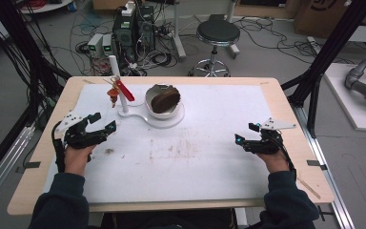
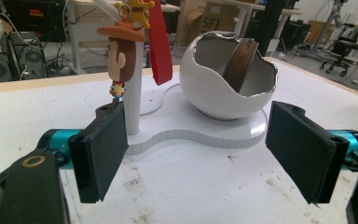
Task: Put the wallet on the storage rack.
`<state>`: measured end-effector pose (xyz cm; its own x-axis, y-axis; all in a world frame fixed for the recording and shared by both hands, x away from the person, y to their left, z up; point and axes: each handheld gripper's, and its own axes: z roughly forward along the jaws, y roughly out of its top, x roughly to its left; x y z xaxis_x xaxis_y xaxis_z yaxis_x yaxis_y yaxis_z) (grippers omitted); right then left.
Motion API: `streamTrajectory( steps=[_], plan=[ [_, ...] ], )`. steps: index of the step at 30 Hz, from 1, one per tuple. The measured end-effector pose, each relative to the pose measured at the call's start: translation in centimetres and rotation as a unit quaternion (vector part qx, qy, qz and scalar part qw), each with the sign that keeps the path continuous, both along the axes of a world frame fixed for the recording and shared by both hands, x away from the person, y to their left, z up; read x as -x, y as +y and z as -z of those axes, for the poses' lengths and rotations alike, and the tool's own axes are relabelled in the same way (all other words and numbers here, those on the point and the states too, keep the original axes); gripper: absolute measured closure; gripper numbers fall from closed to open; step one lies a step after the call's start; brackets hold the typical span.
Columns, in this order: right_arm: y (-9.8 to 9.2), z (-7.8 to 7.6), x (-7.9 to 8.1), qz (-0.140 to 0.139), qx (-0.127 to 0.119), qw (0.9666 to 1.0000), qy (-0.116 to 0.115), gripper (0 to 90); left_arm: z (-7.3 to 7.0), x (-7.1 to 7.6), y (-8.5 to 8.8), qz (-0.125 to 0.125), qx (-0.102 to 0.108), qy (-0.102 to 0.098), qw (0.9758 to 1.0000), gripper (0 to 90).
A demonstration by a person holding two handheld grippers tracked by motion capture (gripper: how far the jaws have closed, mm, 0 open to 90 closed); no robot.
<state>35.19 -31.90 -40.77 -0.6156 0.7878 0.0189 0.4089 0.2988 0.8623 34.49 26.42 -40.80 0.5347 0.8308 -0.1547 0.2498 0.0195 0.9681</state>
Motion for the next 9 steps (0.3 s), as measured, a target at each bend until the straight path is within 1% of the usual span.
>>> streamTrajectory(
  steps=[9],
  plan=[
    [-0.08,0.05,-0.08,-0.002,-0.002,1.0000,-0.001,21.7,0.11,0.03,-0.08,0.001,-0.006,-0.001,1.0000,20.6]
  ],
)
